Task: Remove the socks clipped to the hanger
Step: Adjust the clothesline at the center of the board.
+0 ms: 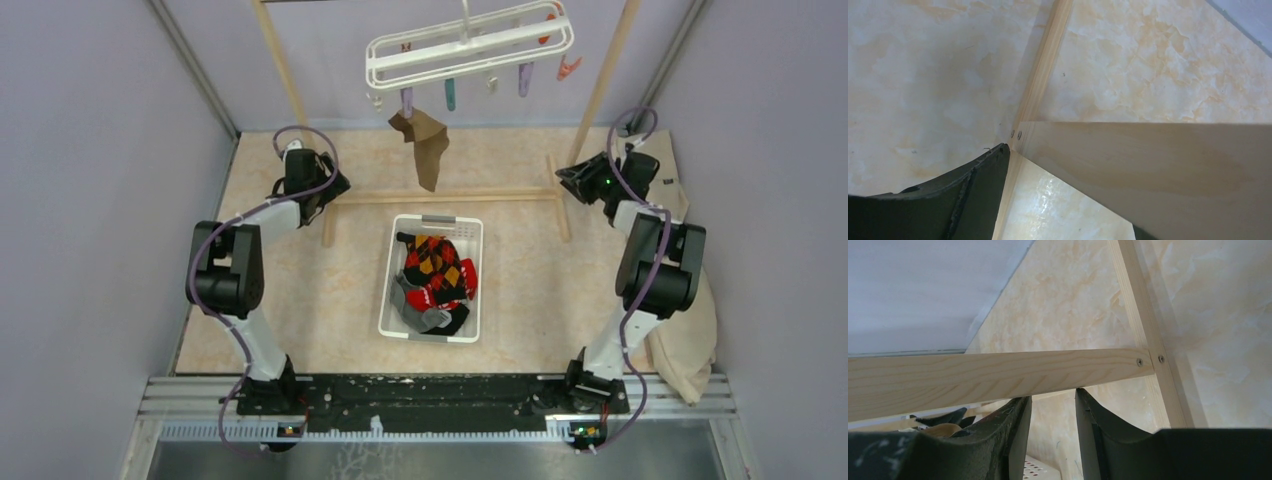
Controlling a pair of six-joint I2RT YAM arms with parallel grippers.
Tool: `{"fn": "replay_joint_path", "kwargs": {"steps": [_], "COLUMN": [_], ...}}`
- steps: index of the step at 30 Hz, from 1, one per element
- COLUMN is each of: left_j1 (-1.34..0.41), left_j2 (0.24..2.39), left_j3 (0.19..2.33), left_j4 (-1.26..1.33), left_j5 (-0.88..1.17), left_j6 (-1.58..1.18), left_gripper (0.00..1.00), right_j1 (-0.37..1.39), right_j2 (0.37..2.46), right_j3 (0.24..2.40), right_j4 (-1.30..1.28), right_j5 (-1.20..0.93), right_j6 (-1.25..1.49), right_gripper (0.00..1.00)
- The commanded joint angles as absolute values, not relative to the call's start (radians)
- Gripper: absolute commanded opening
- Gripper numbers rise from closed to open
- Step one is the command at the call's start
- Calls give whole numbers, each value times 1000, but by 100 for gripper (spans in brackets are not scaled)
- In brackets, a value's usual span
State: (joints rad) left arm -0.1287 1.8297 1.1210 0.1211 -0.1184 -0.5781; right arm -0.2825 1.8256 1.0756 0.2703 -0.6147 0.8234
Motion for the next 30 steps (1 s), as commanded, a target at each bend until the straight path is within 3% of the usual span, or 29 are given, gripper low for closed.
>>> {"fn": "replay_joint_path", "kwargs": {"steps": [1, 9, 14, 16, 21, 30], "left_j1": [-118, -127, -127, -127, -129, -183], "left_j2": [1849, 1702, 1568, 1525, 1386, 1128], "left_j3": [1172, 1129, 1075, 1067, 965, 834], "left_j4": [142, 31, 11, -33, -35, -34], "left_j5": [-89, -5, -5, 24, 55, 179], "left_j6": [-551, -573, -558, -562, -586, -595], "left_gripper": [87, 88, 92, 99, 99, 99], "right_j1": [-261, -230, -207, -196, -160, -64], "right_j2": [1830, 1656, 1497, 1421, 1224, 938], "right_j3": [1119, 973, 871, 835, 752, 649], "right_j4": [336, 336, 281, 242, 146, -11], "right_j5": [-607, -578, -587, -587, -599, -626], "right_j6": [824, 800, 764, 741, 661, 549], "right_gripper": [38, 45, 54, 57, 65, 70]}}
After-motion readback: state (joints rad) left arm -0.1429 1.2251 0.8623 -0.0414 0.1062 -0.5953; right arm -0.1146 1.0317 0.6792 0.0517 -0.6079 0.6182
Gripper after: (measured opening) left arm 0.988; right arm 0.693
